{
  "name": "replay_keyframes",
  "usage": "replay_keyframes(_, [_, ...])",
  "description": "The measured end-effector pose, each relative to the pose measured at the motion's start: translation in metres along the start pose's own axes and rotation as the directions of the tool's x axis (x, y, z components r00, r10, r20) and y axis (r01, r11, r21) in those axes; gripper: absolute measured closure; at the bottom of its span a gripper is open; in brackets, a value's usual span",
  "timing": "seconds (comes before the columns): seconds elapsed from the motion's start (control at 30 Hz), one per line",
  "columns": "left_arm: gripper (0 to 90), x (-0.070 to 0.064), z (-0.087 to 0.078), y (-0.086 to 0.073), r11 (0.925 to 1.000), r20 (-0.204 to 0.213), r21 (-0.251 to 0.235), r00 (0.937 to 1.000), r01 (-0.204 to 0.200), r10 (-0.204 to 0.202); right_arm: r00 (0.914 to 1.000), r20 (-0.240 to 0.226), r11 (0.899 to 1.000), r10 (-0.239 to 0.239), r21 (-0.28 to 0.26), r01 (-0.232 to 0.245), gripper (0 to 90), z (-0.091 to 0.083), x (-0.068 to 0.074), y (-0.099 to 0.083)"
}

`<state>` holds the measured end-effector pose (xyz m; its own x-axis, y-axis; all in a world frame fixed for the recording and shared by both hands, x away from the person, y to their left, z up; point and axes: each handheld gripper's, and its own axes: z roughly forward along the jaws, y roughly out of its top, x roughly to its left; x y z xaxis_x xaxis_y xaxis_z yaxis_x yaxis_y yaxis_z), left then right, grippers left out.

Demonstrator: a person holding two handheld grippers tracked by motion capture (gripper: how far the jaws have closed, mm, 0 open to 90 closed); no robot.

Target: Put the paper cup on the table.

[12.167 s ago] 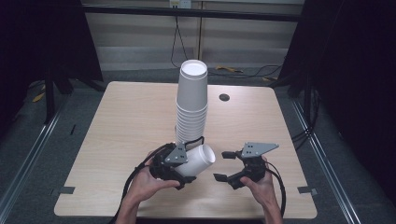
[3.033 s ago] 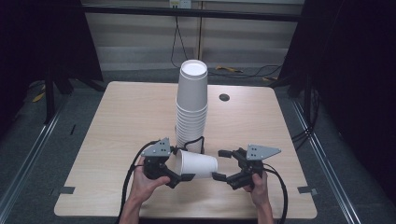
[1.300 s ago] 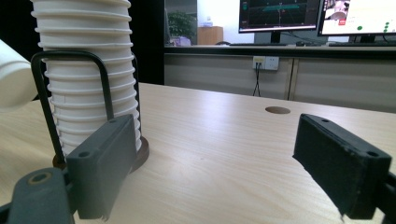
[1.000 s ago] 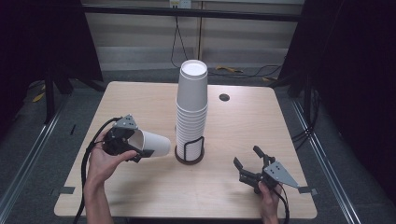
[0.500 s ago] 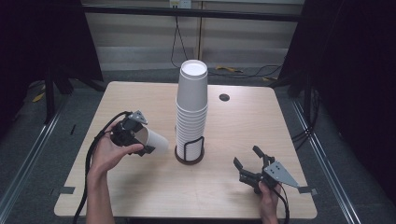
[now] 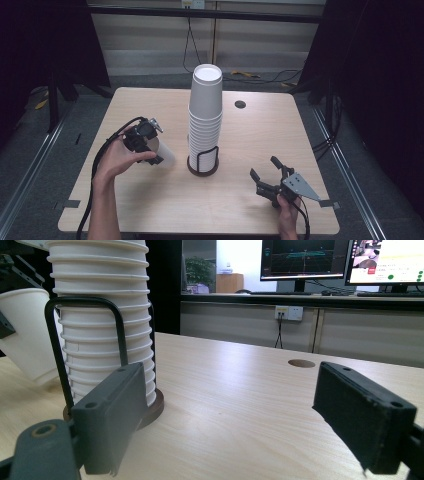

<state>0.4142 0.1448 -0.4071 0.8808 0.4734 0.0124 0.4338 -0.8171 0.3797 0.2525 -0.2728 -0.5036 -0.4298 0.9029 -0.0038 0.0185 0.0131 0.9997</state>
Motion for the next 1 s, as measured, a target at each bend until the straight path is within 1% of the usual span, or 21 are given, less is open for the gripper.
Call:
replay_keyframes(0.07, [6.6,0.0,0.002,0.003,0.9999,-0.016,0.011,0.9999,0.001,0.0,1.0,-0.001,1.0,-0.001,-0.001,0.001,13.5,0.0,0.0,0.0])
replay_keyframes(0.1, [6.4,0.0,0.003,0.003,0.9999,-0.013,0.015,0.9999,0.002,-0.002,1.0,-0.001,1.0,-0.002,-0.001,0.002,13.5,0.0,0.0,0.0])
replay_keyframes(0.17, [6.0,0.0,0.006,0.006,0.9992,0.0,0.035,0.9998,-0.021,0.021,1.0,-0.001,1.0,-0.002,-0.001,0.002,13.4,0.0,0.0,0.0])
replay_keyframes(0.2, [6.0,-0.001,0.009,0.008,0.9988,-0.006,0.041,0.9996,-0.027,0.028,1.0,-0.001,1.0,-0.002,-0.001,0.002,13.5,0.0,0.0,0.0])
replay_keyframes(0.23, [5.3,-0.002,0.01,0.009,0.9995,-0.006,0.026,0.9998,-0.019,0.02,1.0,-0.001,1.0,-0.002,-0.001,0.002,13.5,0.0,0.0,0.0])
replay_keyframes(0.27, [5.4,-0.002,0.01,0.01,0.9993,-0.009,0.026,0.9996,-0.027,0.028,1.0,-0.001,1.0,-0.001,-0.001,0.001,13.5,0.0,0.0,0.0])
replay_keyframes(0.3, [5.4,-0.003,0.011,0.011,0.9996,-0.015,0.021,0.9996,-0.022,0.022,1.0,-0.001,1.0,-0.002,-0.001,0.002,13.4,0.0,0.0,0.0])
replay_keyframes(0.37, [5.3,-0.004,0.013,0.016,0.999,-0.018,0.032,0.9993,-0.032,0.033,1.0,-0.001,1.0,-0.002,-0.001,0.002,13.4,0.0,0.0,0.0])
replay_keyframes(0.47, [5.2,-0.007,0.016,0.022,0.9987,-0.031,0.028,0.9985,-0.044,0.045,1.0,-0.003,1.0,-0.002,-0.001,0.002,13.4,0.0,0.0,0.0])
replay_keyframes(0.5, [5.1,-0.008,0.018,0.022,0.9994,-0.039,0.011,0.9987,-0.034,0.034,1.0,-0.003,1.0,-0.001,0.0,0.001,13.5,0.0,0.0,0.0])
replay_keyframes(0.53, [5.0,-0.007,0.019,0.022,0.9989,-0.042,0.004,0.998,-0.047,0.047,1.0,-0.003,1.0,-0.001,0.0,0.001,13.4,0.0,0.0,0.0])
replay_keyframes(0.57, [5.0,-0.007,0.02,0.022,0.9991,-0.04,-0.003,0.9983,-0.042,0.042,1.0,-0.003,1.0,0.0,0.0,0.0,13.5,0.0,0.0,0.0])
replay_keyframes(0.6, [5.0,-0.007,0.021,0.021,0.9991,-0.04,-0.025,0.9986,-0.034,0.033,1.0,-0.003,1.0,-0.001,0.0,0.001,13.4,0.0,0.0,0.0])
replay_keyframes(0.63, [5.0,-0.006,0.022,0.02,0.9989,-0.037,-0.028,0.9987,-0.036,0.035,1.0,-0.003,1.0,-0.003,-0.002,0.003,13.4,0.0,0.0,0.0])
replay_keyframes(0.7, [5.0,-0.006,0.023,0.018,0.9977,-0.041,-0.063,0.9989,-0.024,0.022,1.0,-0.002,1.0,-0.001,0.0,0.001,13.4,0.0,0.0,0.0])
replay_keyframes(0.77, [5.0,-0.004,0.025,0.016,0.9957,-0.036,-0.09,0.9992,-0.02,0.016,1.0,-0.002,1.0,0.0,0.0,0.0,13.4,0.0,0.0,0.0])
replay_keyframes(0.8, [5.1,-0.004,0.027,0.015,0.995,-0.035,-0.1,0.9994,-0.008,0.005,1.0,-0.003,1.0,-0.003,-0.001,0.003,13.4,0.0,0.0,0.0])
replay_keyframes(0.87, [5.0,-0.003,0.028,0.014,0.9939,-0.026,-0.11,0.9996,-0.012,0.009,1.0,-0.002,1.0,-0.002,-0.001,0.002,13.4,0.0,0.0,0.0])
replay_keyframes(0.9, [4.9,-0.004,0.03,0.013,0.9916,-0.018,-0.129,0.9997,0.013,-0.015,1.0,-0.002,1.0,-0.002,-0.001,0.002,13.4,0.0,0.0,0.0])
replay_keyframes(0.97, [5.0,-0.004,0.031,0.011,0.9912,-0.014,-0.132,0.9999,-0.004,0.002,1.0,0.0,1.0,-0.002,-0.001,0.002,13.5,0.0,0.0,0.0])
replay_keyframes(1.0, [5.0,-0.005,0.032,0.01,0.9893,-0.011,-0.146,0.9999,0.008,-0.009,1.0,0.001,1.0,-0.001,0.0,0.001,13.5,0.0,0.0,0.0])
